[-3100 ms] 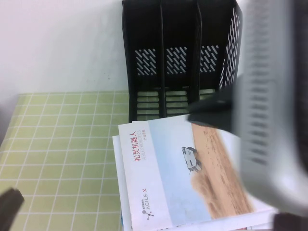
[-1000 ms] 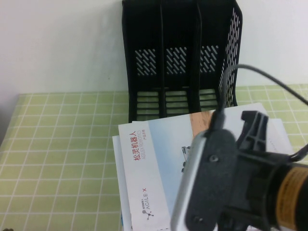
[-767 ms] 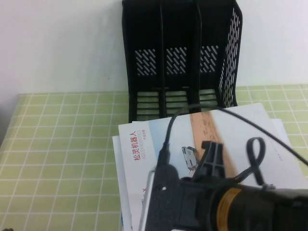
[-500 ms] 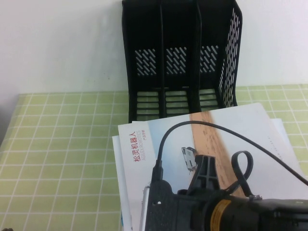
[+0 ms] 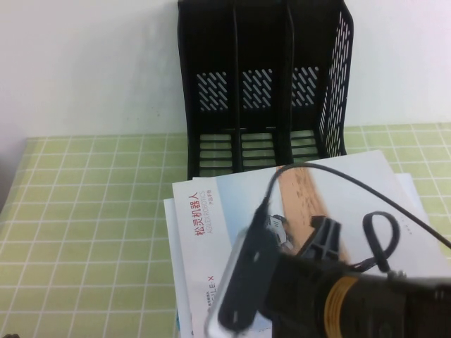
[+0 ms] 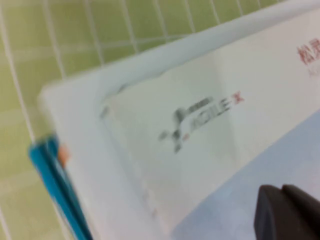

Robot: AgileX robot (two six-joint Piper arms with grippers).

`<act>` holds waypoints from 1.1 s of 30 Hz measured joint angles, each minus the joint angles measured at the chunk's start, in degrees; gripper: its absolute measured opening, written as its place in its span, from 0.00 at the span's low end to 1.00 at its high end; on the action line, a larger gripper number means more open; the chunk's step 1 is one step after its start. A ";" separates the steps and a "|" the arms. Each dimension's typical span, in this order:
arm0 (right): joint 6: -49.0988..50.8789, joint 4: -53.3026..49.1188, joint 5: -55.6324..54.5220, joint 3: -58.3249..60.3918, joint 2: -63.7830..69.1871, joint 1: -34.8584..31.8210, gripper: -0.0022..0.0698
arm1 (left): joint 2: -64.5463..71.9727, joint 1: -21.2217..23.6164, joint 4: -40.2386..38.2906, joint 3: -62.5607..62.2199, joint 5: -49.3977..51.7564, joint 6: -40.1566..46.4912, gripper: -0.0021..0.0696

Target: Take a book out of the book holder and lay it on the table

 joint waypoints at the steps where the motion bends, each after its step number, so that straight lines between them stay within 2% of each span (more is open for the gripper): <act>1: 4.56 1.35 -1.32 0.00 0.00 -1.17 0.03 | 0.00 0.00 0.00 0.00 0.00 0.00 0.03; 5: 23.44 4.80 -8.21 0.00 -0.13 -7.52 0.03 | 0.00 0.00 0.00 0.00 0.00 0.00 0.03; 8: 28.66 5.20 -11.54 0.00 -1.57 -11.45 0.03 | 0.00 0.00 0.00 0.00 0.00 0.00 0.03; 12: 30.57 5.52 -13.37 0.30 -5.93 -17.26 0.03 | 0.00 0.00 0.00 0.00 0.00 0.00 0.03; 18: 31.06 4.99 -13.88 2.63 -14.37 -32.88 0.03 | 0.00 0.00 0.00 0.00 0.00 0.61 0.03; 26: 30.99 3.19 -14.01 20.19 -41.27 -56.38 0.03 | 0.00 0.00 0.00 0.00 0.00 0.63 0.03; 33: 30.85 1.68 -9.59 37.14 -66.10 -71.48 0.03 | 0.00 0.00 0.00 0.00 0.00 0.73 0.03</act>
